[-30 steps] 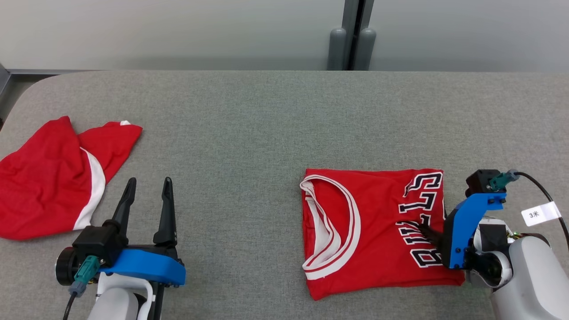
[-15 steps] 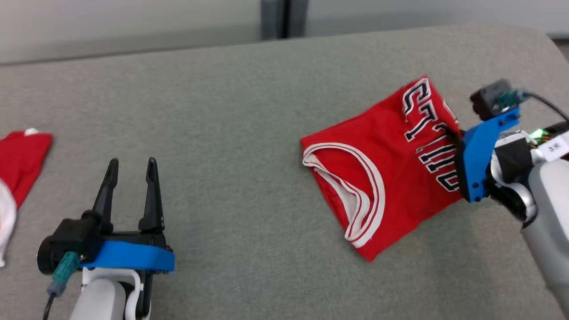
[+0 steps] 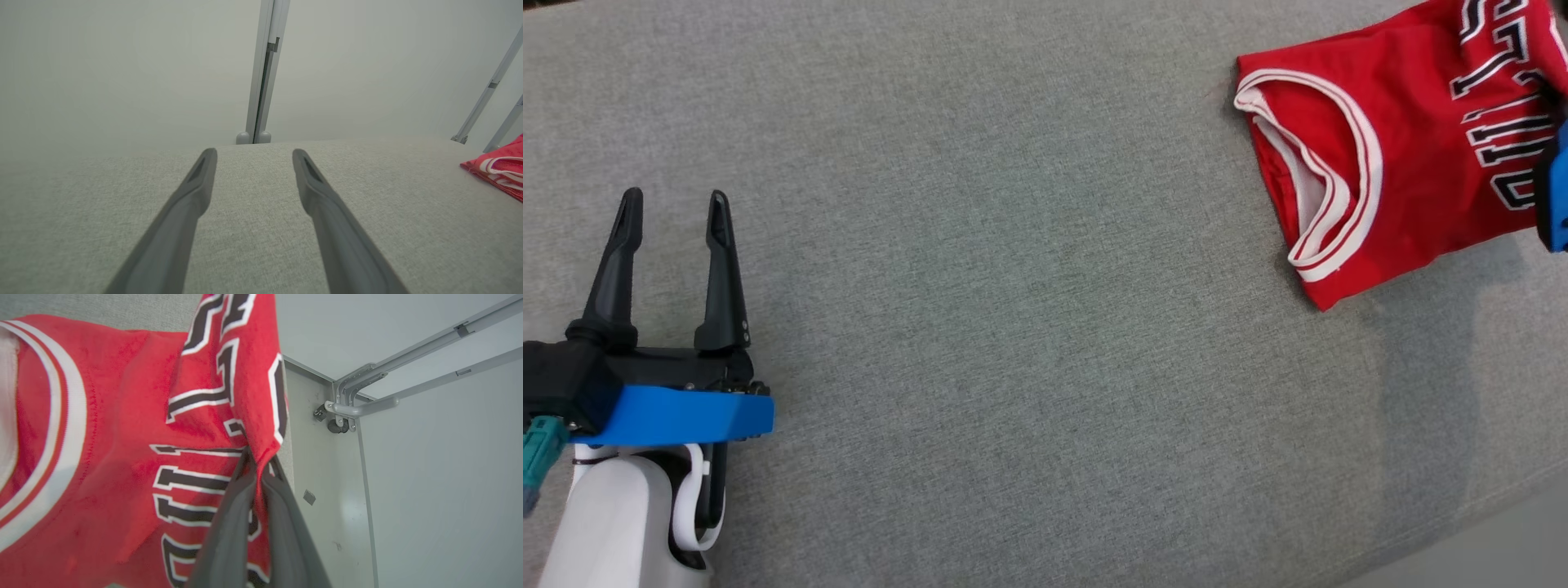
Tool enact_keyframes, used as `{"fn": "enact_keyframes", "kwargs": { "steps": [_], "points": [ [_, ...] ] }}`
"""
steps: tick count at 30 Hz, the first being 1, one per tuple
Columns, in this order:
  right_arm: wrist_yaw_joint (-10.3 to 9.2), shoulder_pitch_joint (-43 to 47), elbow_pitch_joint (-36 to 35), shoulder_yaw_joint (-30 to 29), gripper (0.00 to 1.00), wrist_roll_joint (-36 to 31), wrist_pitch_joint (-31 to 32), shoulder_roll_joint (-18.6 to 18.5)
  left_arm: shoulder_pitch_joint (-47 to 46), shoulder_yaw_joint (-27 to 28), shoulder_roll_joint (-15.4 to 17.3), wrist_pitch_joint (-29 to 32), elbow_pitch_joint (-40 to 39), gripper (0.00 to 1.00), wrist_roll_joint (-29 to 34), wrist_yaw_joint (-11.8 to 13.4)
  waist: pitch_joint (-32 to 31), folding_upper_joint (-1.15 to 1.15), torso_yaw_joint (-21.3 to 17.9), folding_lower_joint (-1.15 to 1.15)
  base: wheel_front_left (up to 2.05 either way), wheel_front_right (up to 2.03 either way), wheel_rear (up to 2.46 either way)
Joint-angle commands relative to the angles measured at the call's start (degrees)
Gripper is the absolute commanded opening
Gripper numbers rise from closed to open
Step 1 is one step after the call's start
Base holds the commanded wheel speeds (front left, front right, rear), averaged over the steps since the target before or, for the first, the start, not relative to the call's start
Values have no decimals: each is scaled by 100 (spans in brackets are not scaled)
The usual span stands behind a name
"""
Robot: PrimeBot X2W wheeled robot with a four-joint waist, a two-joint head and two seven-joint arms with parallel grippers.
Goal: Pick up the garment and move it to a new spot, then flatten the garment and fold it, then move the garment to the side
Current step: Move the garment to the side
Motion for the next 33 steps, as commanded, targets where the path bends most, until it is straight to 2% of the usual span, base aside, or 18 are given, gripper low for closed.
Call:
{"fn": "enact_keyframes", "kwargs": {
  "steps": [1,8,9,10,11,15,17,20,23,27,33],
  "points": [
    [-3,-169,180,-179,0,-140,-188,5,-76,29,76,102,-153,100,59,34,104,0,-45,-1,0,0,0],
    [-3,-381,693,-706,2,-618,-784,209,88,36,233,356,-516,100,103,122,267,0,-56,-1,0,0,0],
    [-3,-399,767,-788,86,-684,-846,232,100,18,236,386,-542,100,106,127,271,0,-31,-1,0,0,0],
    [-3,-399,767,-788,86,-684,-846,232,100,18,236,386,-542,100,106,127,271,0,-31,-1,0,0,0],
    [-4,-431,819,-884,100,-751,-919,271,104,10,240,398,-560,100,111,135,269,0,-8,-1,0,0,0],
    [-3,-382,1072,-1248,100,-995,-982,430,190,-38,194,396,-546,100,69,142,137,0,129,-1,0,0,0],
    [-3,-193,1270,-1637,100,-1171,-805,589,232,-112,136,335,-432,100,42,138,-82,0,250,-1,0,0,0],
    [-2,-39,1339,-1868,100,-1218,-677,726,296,-167,58,266,-317,100,-3,136,-294,0,346,-1,0,0,0],
    [-2,230,1187,-1997,100,-1179,-823,927,409,-236,-82,132,-49,100,-63,134,-685,0,504,-1,0,0,0],
    [-3,898,640,-1895,100,-677,-1364,1233,592,-338,-276,-20,402,100,-162,112,-1243,0,747,-1,0,0,0],
    [-2,2244,-613,-1709,100,60,-2078,1580,921,-358,-424,-180,980,100,-156,149,-1910,0,1038,-1,0,0,0]
  ]
}}
